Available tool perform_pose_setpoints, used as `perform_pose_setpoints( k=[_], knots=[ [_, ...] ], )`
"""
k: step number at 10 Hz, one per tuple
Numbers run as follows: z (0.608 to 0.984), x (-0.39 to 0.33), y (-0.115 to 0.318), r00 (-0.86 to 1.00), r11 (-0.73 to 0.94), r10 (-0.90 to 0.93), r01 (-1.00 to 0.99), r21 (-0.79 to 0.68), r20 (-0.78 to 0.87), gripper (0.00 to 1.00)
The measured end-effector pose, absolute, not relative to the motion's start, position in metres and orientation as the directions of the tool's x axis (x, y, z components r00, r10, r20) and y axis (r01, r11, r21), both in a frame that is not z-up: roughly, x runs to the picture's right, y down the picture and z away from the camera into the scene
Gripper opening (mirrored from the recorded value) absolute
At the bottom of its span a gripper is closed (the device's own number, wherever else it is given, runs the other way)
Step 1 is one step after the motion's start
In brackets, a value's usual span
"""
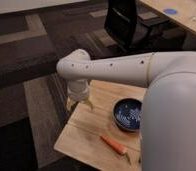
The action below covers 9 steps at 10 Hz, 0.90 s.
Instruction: Pick up the ceramic cup
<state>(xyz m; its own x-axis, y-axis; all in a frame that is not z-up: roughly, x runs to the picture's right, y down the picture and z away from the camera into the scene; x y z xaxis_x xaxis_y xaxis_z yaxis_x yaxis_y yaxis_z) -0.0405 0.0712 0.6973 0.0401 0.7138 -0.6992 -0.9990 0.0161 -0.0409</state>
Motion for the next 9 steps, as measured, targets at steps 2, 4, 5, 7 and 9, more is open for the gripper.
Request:
perform_pose_setpoints(
  k=[2, 4, 5, 7, 9],
  knots=[
    [0.686, 0.011, 0.062, -0.001, 0.01, 0.692, -1.0, 0.011, -0.722, 0.65],
    [0.659, 0.081, 0.044, -0.112, -0.022, 0.704, -0.99, 0.136, -0.701, 0.65],
    [0.646, 0.108, 0.032, -0.176, -0.05, 0.73, -0.977, 0.205, -0.661, 0.65],
    [0.645, 0.104, 0.032, -0.173, -0.049, 0.729, -0.978, 0.202, -0.662, 0.65],
    [0.646, 0.107, 0.032, -0.175, -0.049, 0.73, -0.978, 0.205, -0.66, 0.65]
  ],
)
